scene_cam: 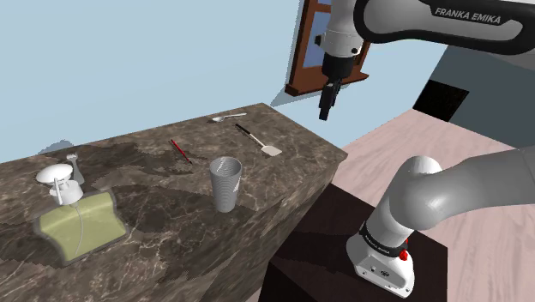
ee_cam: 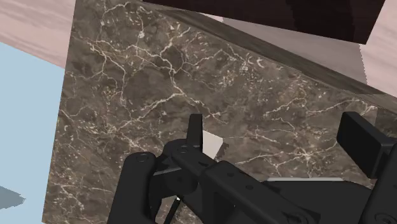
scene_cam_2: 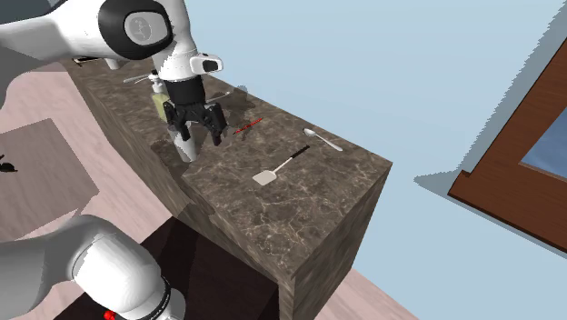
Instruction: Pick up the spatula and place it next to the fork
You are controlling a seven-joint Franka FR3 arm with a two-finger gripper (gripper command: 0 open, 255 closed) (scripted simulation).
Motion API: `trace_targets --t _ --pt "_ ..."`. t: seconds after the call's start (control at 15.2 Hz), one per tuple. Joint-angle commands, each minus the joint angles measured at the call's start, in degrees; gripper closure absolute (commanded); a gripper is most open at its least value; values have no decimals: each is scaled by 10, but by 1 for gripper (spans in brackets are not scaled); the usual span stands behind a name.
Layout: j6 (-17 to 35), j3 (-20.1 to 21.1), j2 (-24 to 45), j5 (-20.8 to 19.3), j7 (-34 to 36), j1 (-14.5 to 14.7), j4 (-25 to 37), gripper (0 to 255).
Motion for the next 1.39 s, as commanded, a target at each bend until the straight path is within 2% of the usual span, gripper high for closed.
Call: trace_targets --t 0.0,0.66,1.32 --pt "0 0 0 0 0 0 0 0" --pt "193 -5 160 10 66 -29 -11 0" --pt "346 -16 356 18 121 -53 56 0"
